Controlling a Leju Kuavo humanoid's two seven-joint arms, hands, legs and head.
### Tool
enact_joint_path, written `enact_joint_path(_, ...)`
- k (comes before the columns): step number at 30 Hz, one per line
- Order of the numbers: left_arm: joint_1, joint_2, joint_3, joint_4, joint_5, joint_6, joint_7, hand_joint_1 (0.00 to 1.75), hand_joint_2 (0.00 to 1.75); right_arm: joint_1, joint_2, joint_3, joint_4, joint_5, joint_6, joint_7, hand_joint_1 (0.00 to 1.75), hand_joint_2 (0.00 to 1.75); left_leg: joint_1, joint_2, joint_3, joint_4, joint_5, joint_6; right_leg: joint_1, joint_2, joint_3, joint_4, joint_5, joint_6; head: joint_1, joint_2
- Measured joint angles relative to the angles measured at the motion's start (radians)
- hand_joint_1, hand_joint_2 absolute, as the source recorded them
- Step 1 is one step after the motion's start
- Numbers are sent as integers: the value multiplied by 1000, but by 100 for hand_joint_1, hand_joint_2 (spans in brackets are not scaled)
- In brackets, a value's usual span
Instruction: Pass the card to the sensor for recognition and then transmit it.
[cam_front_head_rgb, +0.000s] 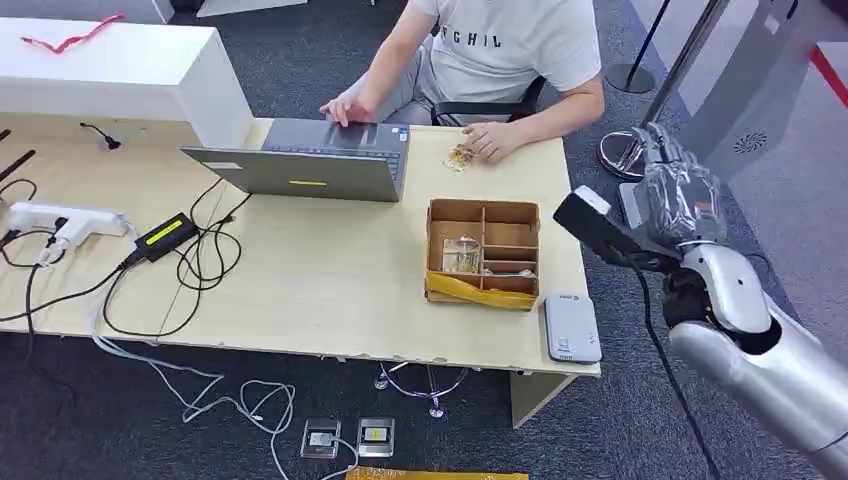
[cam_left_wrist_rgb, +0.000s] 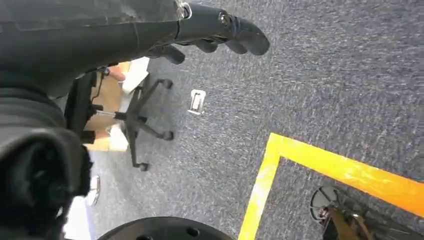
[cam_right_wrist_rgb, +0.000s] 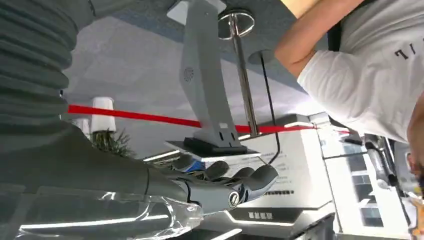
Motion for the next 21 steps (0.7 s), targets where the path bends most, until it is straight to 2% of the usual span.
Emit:
enact_joint_path(4,-1,-1,0,0,11,8,-22,0,0,55,-18,11,-74,55,12,24,0,175,0,0,0,0,0,0,0,0,0,0,0,0,0,0)
enact_joint_path(6,-4,-7,-7,0,-39,-30,-9,0,0,88,-15,21,-103,61,19,-15,0,175,0,0,-2,0,0,0,0,0,0,0,0,0,0,0)
enact_joint_path(7,-12,-17,-30,0,-78,-60,23,0,0,86,0,38,-101,53,24,-49,0,175,0,0,-3,0,0,0,0,0,-1,0,0,0,-1,0)
enact_joint_path(9,-28,-49,-154,0,-129,-89,92,0,0,72,54,72,-59,43,40,-81,0,175,0,1,-2,0,0,0,0,0,-1,0,0,-1,0,0)
enact_joint_path(10,-39,-63,-212,0,-132,-91,105,0,0,71,77,85,-35,41,42,-81,0,175,0,0,-1,0,0,0,0,0,-1,0,0,-1,-2,0)
enact_joint_path(12,-53,-67,-293,-1,-137,-95,102,0,0,78,104,109,-8,37,40,-78,0,175,2,-7,-2,0,2,0,2,-5,0,-1,0,-1,0,0)
enact_joint_path(13,-52,-67,-324,-2,-138,-91,66,0,0,87,106,116,-1,42,36,-61,0,175,1,-8,-2,0,3,-1,2,-7,1,-1,0,-1,-1,0)
enact_joint_path(15,-50,-32,-387,0,-138,-129,-50,0,0,129,101,116,3,71,34,-36,0,175,3,-8,-2,0,3,-1,3,-6,1,0,0,-1,1,0)
enact_joint_path(16,-50,-1,-411,1,-138,-152,-79,0,0,158,94,112,3,83,35,-32,0,175,3,-7,-3,0,2,-1,3,-6,1,0,0,-1,1,0)
enact_joint_path(19,-48,57,-477,14,-138,-176,-94,0,0,215,87,99,4,102,43,-29,0,175,3,-3,-3,0,1,-3,3,0,-1,0,0,-1,-2,0)
enact_joint_path(21,-49,82,-523,16,-137,-182,-70,0,0,240,88,83,6,116,53,-31,0,175,3,0,-2,0,0,-3,3,1,-2,0,0,-1,-1,0)
